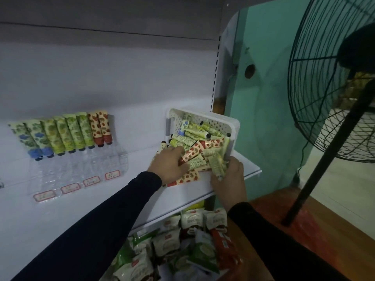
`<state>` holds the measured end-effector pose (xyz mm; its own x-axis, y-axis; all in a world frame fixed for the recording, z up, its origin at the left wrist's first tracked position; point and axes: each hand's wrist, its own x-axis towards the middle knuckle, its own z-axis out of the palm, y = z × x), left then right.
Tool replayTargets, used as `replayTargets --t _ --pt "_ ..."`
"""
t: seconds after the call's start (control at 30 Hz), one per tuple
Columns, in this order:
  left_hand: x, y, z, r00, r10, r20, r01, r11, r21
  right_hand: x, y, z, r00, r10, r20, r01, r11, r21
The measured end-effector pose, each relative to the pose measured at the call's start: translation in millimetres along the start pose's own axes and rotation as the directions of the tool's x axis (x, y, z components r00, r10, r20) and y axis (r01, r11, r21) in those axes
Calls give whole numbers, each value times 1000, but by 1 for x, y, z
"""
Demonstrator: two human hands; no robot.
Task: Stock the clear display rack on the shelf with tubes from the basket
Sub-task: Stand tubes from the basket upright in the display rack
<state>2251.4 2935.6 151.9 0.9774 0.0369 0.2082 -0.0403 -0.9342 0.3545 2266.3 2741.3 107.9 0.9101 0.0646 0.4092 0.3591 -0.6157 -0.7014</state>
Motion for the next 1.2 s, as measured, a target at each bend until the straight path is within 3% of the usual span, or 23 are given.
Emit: replayTargets --t 0.27,0.47,0.77,0.87,0.97,1.1,1.2 --pt "-10 -1 -7 991 28 134 -40 995 92 6 -14 -4 973 -78 218 89 995 -38" --pt "-9 7 -3 975 -4 223 -47 974 222 19 -27 1 953 -73 293 75 997 5" --pt "-13 30 -9 899 -228 375 157 965 210 30 -27 8 936 -102 336 64 990 123" --pt "-15 35 -5 897 -239 373 162 961 226 34 -26 8 936 -105 335 48 983 175" --pt "-19 33 -3 938 -227 261 147 944 294 38 -23 6 940 -113 322 42 975 220" --pt "-33 24 -15 953 -262 151 246 962 118 45 -27 10 946 -150 288 44 938 345" --pt "-48 10 -30 927 -374 20 364 886 -289 48 -47 15 905 -139 401 -54 899 434"
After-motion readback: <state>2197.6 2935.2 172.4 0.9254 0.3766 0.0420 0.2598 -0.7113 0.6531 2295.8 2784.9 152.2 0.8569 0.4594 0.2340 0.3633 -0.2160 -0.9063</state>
